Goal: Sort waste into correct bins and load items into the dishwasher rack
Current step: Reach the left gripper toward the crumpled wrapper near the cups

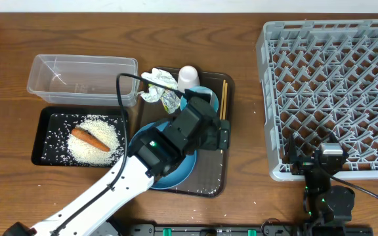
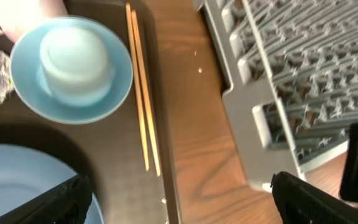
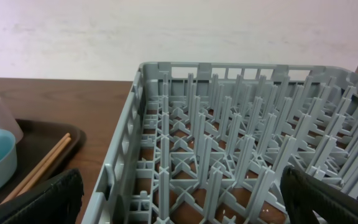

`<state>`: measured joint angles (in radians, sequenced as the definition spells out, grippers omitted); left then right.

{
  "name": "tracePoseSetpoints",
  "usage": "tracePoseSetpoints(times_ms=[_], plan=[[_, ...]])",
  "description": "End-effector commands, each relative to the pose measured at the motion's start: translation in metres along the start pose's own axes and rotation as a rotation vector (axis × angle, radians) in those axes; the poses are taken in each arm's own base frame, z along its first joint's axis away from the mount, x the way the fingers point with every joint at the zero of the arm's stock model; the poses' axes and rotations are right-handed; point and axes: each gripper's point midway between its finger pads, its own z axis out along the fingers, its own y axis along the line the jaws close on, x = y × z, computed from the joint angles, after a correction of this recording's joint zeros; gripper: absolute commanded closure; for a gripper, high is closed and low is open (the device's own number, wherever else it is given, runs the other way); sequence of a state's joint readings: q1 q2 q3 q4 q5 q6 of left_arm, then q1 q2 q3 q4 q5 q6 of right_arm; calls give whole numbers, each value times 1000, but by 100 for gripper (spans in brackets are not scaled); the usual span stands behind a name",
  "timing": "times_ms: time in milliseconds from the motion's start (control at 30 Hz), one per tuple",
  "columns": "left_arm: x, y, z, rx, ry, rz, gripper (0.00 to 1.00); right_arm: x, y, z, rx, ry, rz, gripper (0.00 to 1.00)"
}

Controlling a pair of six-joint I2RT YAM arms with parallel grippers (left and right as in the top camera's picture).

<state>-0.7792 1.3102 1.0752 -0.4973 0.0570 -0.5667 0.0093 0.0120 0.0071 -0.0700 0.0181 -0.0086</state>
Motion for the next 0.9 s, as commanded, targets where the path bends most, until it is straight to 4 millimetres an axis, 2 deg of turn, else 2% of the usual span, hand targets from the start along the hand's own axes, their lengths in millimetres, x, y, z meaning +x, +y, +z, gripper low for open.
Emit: tracePoseSetpoints(times_ms=[0, 233, 333, 367, 600, 767, 867], plan=[[-23, 1, 0, -6, -17, -4, 5, 1, -1, 0, 3, 2, -7, 1], [-41, 44, 24, -138, 202, -58, 5, 1, 0, 0, 2, 2, -7, 1], [-45, 55, 44, -171, 244, -82, 4, 1, 0, 0, 2, 2, -7, 1], [-45, 57, 52, -177, 254, -84, 0, 1, -1, 0, 2, 2, -7, 1], [-53, 73, 109, -212, 218, -64, 0, 1, 0, 0, 2, 2, -7, 1], [-55, 101, 121, -349, 185, -52, 0, 1, 0, 0, 2, 2, -7, 1], [-48, 105, 123, -366, 207, -53, 0, 1, 0, 0, 2, 2, -7, 1]])
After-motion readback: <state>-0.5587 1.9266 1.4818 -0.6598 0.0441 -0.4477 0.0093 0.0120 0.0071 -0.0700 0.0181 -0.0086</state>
